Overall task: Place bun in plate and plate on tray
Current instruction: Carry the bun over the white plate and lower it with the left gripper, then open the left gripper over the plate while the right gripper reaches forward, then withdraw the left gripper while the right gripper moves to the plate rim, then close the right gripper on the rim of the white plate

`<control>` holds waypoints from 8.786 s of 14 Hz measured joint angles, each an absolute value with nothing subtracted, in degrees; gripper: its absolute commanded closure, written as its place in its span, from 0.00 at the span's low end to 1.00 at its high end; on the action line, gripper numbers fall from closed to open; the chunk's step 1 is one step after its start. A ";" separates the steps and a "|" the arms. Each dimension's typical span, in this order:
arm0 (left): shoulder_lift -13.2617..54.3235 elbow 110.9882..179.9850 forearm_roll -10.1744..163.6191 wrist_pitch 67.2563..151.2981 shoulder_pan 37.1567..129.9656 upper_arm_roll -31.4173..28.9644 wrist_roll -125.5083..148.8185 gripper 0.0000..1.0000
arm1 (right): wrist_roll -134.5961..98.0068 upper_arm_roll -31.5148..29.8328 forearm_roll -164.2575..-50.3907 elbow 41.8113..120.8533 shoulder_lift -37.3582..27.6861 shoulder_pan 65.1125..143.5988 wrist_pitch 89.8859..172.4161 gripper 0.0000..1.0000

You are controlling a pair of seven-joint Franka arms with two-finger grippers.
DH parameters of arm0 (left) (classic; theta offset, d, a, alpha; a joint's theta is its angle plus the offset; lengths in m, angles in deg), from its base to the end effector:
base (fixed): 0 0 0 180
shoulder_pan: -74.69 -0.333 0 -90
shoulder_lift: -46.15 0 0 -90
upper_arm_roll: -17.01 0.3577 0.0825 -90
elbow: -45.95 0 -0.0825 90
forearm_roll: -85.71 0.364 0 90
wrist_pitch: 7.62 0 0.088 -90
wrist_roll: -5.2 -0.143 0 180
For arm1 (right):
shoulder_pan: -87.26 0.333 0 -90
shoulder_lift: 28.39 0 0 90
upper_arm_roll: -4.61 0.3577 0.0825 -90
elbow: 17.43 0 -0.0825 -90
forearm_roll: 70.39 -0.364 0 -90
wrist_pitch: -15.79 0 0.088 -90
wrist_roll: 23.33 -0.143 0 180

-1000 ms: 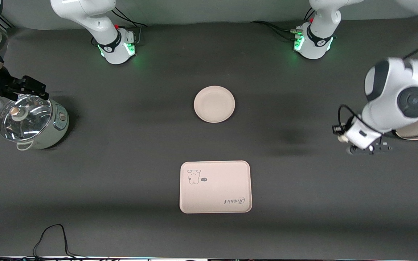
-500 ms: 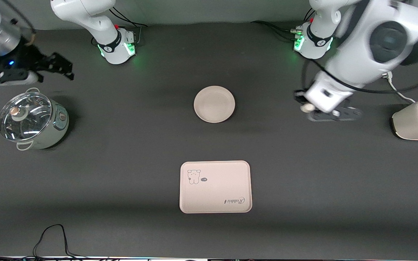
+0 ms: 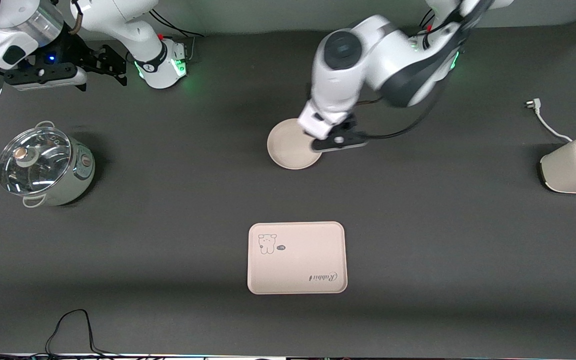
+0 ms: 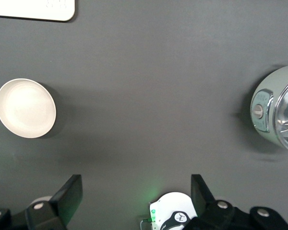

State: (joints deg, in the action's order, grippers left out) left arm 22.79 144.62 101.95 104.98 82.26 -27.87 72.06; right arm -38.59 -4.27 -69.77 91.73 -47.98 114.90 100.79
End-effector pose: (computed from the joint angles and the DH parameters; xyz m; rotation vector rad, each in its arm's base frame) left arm 0.4440 -0.4488 0.4122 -3.1112 -0.2685 0.0624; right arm 0.3819 0.1154 0.6313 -3.1220 -0.1118 0.1437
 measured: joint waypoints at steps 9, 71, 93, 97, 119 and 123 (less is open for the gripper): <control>4.06 145.28 116.45 118.66 93.89 -22.31 87.49 1.00 | -41.53 -5.17 -71.54 96.81 -48.37 117.64 104.92 0.00; 46.83 142.02 86.50 86.93 64.34 3.18 -0.33 0.00 | -58.36 3.25 -93.44 113.17 -5.42 138.17 171.69 0.00; 53.20 148.89 85.63 87.60 64.41 3.63 9.17 0.00 | -55.55 2.23 -93.43 113.22 -8.11 137.04 167.74 0.48; 52.17 148.17 85.63 87.55 64.40 3.64 7.69 0.00 | -55.55 2.42 -93.43 113.13 -7.94 137.07 167.74 0.48; 50.33 146.22 85.64 87.34 64.44 3.60 6.22 0.00 | -56.24 3.22 -93.47 111.31 -4.88 137.22 169.51 1.00; 47.46 143.99 85.64 86.33 64.44 3.61 6.20 0.00 | -56.30 3.36 -93.52 110.65 -4.98 137.22 169.72 1.00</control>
State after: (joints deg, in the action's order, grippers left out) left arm 47.46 143.99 85.64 86.33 64.44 3.61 6.20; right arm -56.30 3.36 -93.52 110.65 -4.98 137.22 169.72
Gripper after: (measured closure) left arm 0.000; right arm 0.952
